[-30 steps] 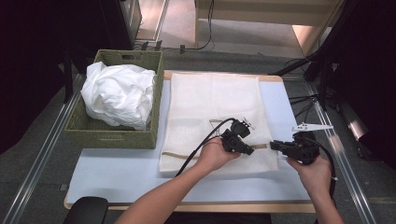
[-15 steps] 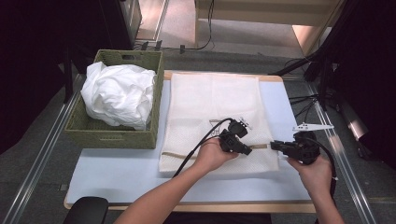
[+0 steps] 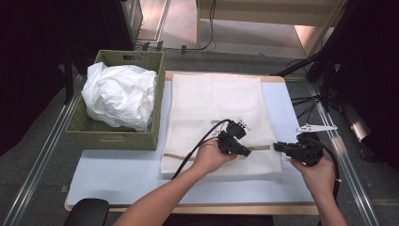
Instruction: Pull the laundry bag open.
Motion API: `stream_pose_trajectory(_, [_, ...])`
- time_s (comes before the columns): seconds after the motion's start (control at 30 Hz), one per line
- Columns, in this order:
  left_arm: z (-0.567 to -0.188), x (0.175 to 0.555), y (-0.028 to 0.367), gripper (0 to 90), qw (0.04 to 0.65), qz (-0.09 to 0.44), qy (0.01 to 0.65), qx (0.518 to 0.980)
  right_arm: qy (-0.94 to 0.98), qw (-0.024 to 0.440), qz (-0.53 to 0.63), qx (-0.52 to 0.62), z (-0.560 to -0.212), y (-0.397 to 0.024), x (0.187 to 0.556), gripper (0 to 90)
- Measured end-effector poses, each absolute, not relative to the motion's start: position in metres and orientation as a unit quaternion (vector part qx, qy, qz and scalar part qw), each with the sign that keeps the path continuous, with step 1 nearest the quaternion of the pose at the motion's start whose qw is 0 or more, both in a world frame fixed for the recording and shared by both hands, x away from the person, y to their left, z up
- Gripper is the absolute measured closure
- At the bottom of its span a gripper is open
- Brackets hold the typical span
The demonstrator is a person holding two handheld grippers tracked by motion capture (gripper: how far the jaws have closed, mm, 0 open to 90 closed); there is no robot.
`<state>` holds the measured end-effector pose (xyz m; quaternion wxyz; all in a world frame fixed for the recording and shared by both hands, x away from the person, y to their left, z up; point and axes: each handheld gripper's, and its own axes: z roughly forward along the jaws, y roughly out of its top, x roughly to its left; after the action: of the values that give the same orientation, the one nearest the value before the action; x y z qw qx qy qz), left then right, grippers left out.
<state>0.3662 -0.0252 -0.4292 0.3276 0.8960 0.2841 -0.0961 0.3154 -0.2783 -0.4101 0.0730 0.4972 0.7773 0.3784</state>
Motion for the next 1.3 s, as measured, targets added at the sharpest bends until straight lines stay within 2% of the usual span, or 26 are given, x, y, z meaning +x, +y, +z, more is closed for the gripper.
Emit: stream_pose_trajectory(1.3, [-0.4293,0.3605,-0.0145,88.5,0.333,-0.092,0.286,0.894,0.781,0.063,0.372,0.497,-0.4140,-0.2757,0.3160,86.3])
